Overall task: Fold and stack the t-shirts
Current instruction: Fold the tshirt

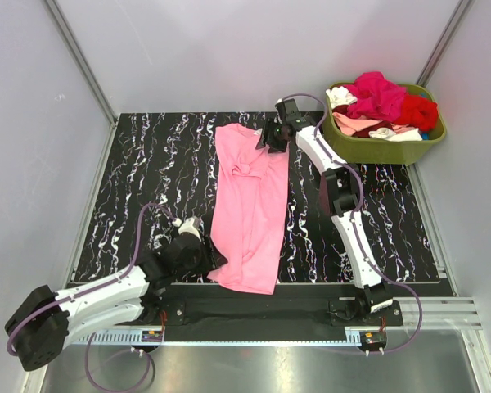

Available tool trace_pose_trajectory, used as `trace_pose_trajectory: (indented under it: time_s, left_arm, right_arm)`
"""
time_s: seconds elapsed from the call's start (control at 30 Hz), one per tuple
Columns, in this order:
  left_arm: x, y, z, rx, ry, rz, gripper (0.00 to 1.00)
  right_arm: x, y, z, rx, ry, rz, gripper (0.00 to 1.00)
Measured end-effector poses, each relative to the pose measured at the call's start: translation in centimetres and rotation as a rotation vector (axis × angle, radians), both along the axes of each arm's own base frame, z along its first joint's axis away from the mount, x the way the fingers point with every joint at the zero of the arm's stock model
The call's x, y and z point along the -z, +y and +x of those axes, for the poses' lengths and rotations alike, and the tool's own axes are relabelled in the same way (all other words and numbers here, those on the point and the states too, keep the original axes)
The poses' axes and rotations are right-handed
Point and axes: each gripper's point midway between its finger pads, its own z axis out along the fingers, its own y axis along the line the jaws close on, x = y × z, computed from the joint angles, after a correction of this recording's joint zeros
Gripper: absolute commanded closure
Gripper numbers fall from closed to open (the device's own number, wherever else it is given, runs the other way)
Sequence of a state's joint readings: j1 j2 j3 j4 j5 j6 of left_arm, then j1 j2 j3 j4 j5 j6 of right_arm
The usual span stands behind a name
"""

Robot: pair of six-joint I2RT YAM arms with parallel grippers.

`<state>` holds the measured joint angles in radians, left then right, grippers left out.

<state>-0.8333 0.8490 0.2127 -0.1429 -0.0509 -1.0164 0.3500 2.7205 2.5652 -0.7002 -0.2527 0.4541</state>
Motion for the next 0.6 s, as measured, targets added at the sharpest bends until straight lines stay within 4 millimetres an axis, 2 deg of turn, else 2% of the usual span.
trace_pose_trajectory:
  time_s: [0.3,0.6]
  left_arm:
    - [0.0,-0.2,-0.2,0.006,-0.016,0.006,0.5]
    - [0.2,-1.1,0.0,0.005,-0.019,-0.004,0.51]
  right_arm:
    - [0.5,0.1,0.2,0.004,0.001,0.004,0.47]
    - [0.7,0.3,0.9,0.011,-0.018,0.013,0.61]
